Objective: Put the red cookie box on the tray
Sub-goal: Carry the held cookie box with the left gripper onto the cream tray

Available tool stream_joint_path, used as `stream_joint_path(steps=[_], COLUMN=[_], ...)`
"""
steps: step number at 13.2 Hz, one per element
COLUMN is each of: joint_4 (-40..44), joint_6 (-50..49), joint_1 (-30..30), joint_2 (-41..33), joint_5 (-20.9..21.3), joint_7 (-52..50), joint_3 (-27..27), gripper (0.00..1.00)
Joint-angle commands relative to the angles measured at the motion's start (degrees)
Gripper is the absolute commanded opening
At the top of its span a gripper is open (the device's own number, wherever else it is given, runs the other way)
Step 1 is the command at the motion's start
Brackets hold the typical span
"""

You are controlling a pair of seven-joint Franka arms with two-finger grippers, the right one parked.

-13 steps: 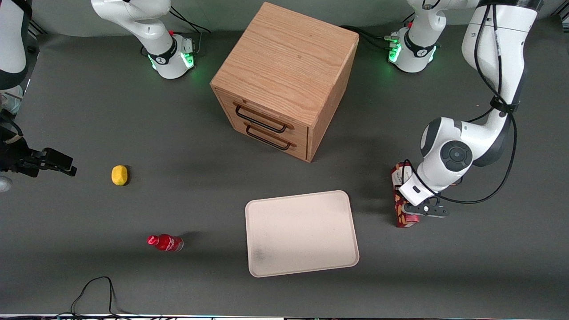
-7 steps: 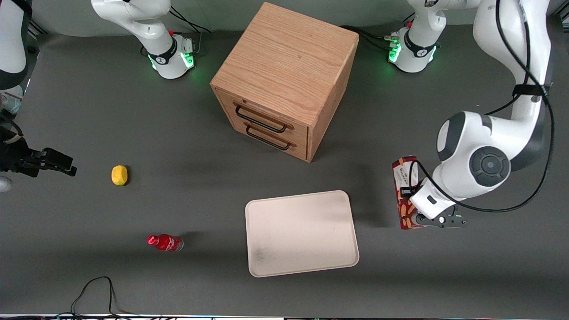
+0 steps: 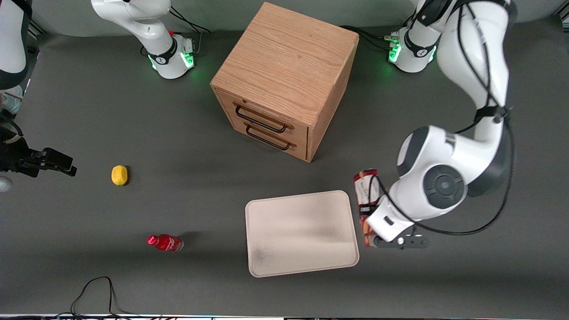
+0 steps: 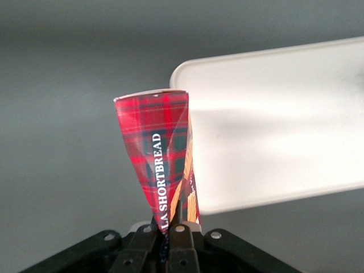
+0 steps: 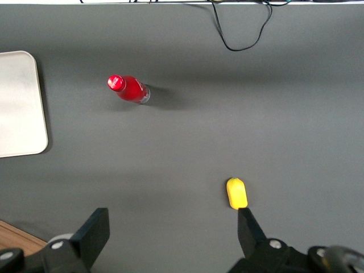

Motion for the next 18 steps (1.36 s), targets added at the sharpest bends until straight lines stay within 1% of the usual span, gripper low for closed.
stream_joint_path(steps=[1, 4, 7, 8, 10, 11, 12, 13, 16, 17, 18], joint_4=[5.41, 5.32, 4.62, 4.53, 4.44, 4.09, 3.39, 3.21, 2.95, 1.82, -1.07], joint_6=[4.70, 9.37, 13.85, 14.12, 14.13, 14.21, 15.08, 15.96, 15.19, 14.83, 14.92], joint_1=[-3.08, -6.33, -7.92, -8.18, -8.71, -8.63, -8.71, -8.89, -8.71, -8.45, -7.67], joint_2=[5.75, 9.53, 12.44, 12.97, 13.58, 13.50, 13.41, 13.24, 11.92, 10.18, 6.85], joint_5=[-0.57, -0.48, -0.04, 0.40, 2.85, 3.47, 5.04, 6.10, 5.94, 5.76, 4.46], joint_7=[-4.12, -7.12, -7.91, -8.00, -7.92, -7.57, -7.48, -7.74, -7.56, -7.39, -7.21], joint_3=[1.36, 5.13, 6.90, 7.43, 7.52, 7.52, 7.61, 7.52, 7.26, 7.17, 7.08], gripper=[0.00, 0.00, 0.00, 0.00, 0.00, 0.08, 0.92, 1.00, 1.00, 1.00, 1.00])
